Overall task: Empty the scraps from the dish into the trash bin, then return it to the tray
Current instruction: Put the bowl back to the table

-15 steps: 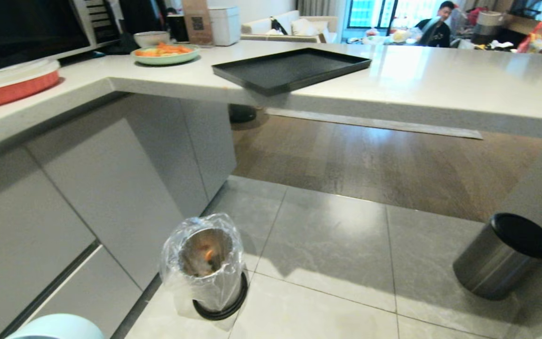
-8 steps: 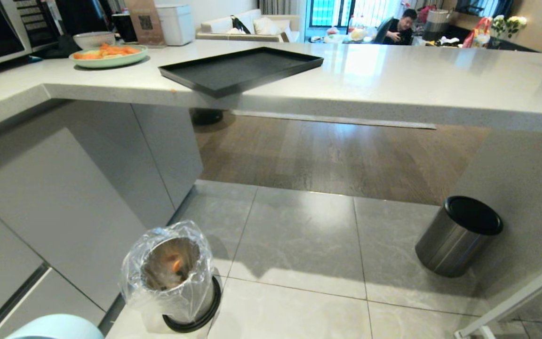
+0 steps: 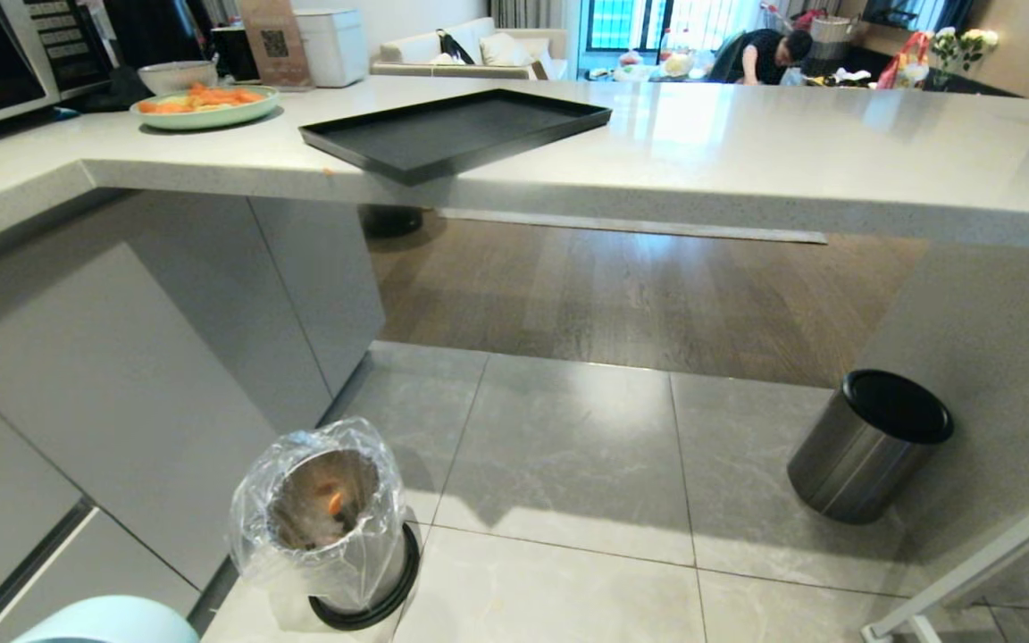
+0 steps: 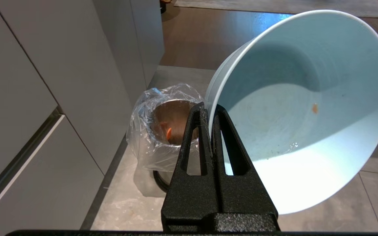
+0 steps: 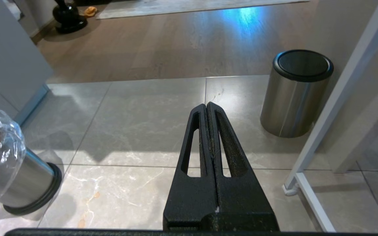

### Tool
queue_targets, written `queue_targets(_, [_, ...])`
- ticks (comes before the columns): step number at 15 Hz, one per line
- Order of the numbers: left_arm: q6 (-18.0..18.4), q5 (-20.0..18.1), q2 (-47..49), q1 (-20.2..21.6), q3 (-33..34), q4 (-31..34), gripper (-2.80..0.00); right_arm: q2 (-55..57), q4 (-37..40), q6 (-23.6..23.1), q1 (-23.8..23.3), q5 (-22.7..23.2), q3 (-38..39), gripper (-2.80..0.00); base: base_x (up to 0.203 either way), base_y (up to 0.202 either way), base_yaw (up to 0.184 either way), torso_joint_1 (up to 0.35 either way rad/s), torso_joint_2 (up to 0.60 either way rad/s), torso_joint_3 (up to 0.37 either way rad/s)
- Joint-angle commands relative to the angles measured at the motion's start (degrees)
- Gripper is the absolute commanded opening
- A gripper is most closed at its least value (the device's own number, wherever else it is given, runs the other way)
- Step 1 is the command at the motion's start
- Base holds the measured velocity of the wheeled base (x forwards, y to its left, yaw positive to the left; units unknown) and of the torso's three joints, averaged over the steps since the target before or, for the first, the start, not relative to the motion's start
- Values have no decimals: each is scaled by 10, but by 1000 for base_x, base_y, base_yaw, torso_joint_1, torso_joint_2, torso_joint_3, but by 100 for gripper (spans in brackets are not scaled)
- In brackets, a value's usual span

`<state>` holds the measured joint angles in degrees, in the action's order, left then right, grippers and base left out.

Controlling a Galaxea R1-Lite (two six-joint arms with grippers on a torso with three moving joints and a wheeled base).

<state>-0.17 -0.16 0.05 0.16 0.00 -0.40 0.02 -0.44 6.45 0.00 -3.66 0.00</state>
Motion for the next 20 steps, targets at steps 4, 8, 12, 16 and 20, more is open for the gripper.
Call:
queue_targets(4, [0, 0, 0, 0, 0, 0, -280, 1, 0, 1, 0, 0, 0, -280, 0, 0, 0, 0, 0, 0])
queue_targets(8, [0, 0, 0, 0, 0, 0, -280, 0, 0, 1, 0, 0, 0, -280, 158, 0, 3, 1, 3, 4])
queue_targets(12, [0, 0, 0, 0, 0, 0, -280, 0, 0, 1, 0, 0, 0, -280, 195, 0, 0, 4, 1, 3])
queue_targets(16, [0, 0, 0, 0, 0, 0, -280, 0, 0, 1, 0, 0, 0, -280, 196, 0, 1, 3, 0, 2])
queue_targets(20, [0, 0, 0, 0, 0, 1, -280, 0, 0, 1, 0, 0, 0, -280, 195, 0, 1, 0, 2, 5])
